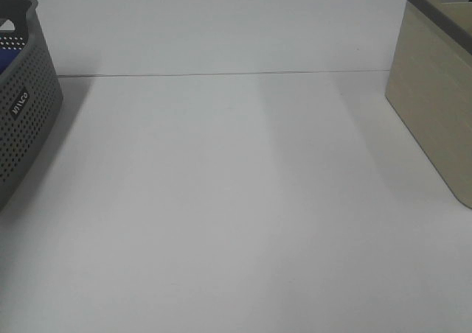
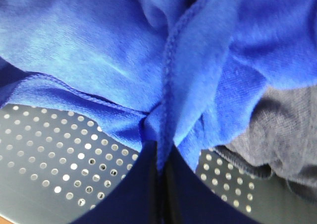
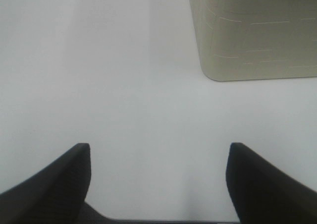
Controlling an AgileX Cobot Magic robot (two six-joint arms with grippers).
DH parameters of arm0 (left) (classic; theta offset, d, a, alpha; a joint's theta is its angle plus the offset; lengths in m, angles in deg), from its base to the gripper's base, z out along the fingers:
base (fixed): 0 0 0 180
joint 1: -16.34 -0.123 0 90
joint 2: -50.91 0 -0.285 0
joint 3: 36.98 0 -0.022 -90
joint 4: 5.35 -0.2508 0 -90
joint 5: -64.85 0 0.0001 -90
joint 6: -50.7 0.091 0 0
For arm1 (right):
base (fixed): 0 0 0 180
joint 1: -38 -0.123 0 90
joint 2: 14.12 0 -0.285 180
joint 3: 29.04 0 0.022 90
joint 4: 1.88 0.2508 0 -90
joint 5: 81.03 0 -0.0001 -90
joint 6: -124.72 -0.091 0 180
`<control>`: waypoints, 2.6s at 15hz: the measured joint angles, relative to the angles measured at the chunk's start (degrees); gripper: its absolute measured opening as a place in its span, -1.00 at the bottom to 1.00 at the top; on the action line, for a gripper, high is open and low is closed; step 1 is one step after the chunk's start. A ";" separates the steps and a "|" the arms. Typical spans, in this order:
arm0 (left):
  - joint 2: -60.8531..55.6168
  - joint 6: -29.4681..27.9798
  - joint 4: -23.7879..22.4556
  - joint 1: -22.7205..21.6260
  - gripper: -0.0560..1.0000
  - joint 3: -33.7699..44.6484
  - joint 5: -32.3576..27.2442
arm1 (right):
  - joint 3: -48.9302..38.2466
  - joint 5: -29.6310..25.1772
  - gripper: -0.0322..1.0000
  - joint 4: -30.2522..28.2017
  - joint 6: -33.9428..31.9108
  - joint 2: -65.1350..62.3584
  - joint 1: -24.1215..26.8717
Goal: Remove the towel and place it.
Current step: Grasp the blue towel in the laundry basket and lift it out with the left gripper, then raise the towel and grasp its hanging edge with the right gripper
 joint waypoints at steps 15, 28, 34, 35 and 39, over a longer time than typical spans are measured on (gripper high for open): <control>-31.86 -8.71 12.55 5.33 -0.89 -1.72 -4.81 | 0.00 0.00 0.51 0.00 0.00 0.00 0.00; -27.16 -11.57 21.26 16.96 -0.89 -25.38 -8.94 | 0.00 0.00 0.51 0.29 0.00 0.00 0.00; -13.24 -27.22 9.34 29.51 -0.89 -42.86 -9.63 | 0.29 2.12 0.51 8.19 4.24 8.42 0.00; -11.12 -27.44 9.28 31.57 -0.89 -45.15 -10.83 | 0.52 3.09 0.51 9.45 5.39 9.63 0.00; -5.96 -27.62 9.40 38.10 -0.89 -47.33 -11.86 | 0.80 24.01 0.51 25.95 18.11 23.72 0.00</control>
